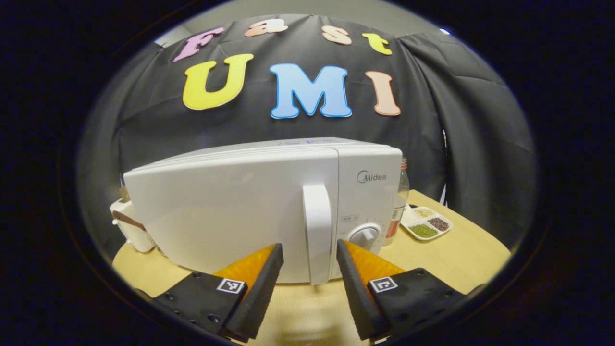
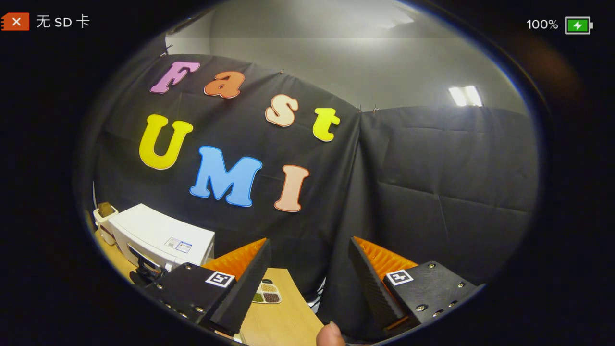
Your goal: Open the microwave oven with the left hand, put the food in, and close the microwave oven.
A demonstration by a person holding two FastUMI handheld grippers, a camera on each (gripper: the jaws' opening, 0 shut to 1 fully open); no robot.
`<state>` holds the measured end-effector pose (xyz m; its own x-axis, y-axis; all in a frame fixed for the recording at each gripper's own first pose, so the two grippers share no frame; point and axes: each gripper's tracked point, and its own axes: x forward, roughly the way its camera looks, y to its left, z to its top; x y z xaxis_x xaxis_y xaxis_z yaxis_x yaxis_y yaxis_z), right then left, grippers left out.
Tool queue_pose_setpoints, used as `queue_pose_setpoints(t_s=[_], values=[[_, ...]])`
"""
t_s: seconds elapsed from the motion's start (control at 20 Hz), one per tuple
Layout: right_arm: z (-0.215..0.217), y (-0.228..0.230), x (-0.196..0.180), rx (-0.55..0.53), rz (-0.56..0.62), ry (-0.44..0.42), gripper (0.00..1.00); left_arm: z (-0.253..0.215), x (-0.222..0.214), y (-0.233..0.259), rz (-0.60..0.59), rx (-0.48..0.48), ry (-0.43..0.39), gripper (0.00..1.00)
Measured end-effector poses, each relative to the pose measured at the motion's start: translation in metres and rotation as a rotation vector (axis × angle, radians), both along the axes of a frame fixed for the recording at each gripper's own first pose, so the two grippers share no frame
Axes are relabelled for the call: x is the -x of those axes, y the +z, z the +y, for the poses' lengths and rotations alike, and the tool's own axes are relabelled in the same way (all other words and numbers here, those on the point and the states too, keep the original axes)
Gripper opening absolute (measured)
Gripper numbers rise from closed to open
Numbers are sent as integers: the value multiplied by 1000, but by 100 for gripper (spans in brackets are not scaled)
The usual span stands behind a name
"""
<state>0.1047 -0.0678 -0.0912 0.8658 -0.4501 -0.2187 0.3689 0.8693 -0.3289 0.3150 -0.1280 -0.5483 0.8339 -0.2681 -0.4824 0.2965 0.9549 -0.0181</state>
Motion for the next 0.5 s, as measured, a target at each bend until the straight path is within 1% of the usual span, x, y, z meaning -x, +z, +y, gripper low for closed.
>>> queue_pose_setpoints(t_s=[0.05, 0.15, 0.25, 0.35, 0.4, 0.5], values=[[0, 0, 1, 2, 3, -2, 99, 1, -4, -2, 3, 6, 13, 75], [0, -1, 1, 0, 6, -3, 99, -12, -14, -6, 17, 79, 1, 66], [2, -2, 0, -12, 9, 0, 99, -15, -7, -10, 34, 60, 18, 38], [6, -2, 2, -30, 9, 4, 99, -15, -6, -10, 8, 84, 5, 34], [7, 0, 4, -38, 1, 4, 99, -15, -4, -10, 5, 98, -11, 28], [12, 3, 8, -54, -14, 12, 94, -18, -6, -11, 7, 96, -40, 24]])
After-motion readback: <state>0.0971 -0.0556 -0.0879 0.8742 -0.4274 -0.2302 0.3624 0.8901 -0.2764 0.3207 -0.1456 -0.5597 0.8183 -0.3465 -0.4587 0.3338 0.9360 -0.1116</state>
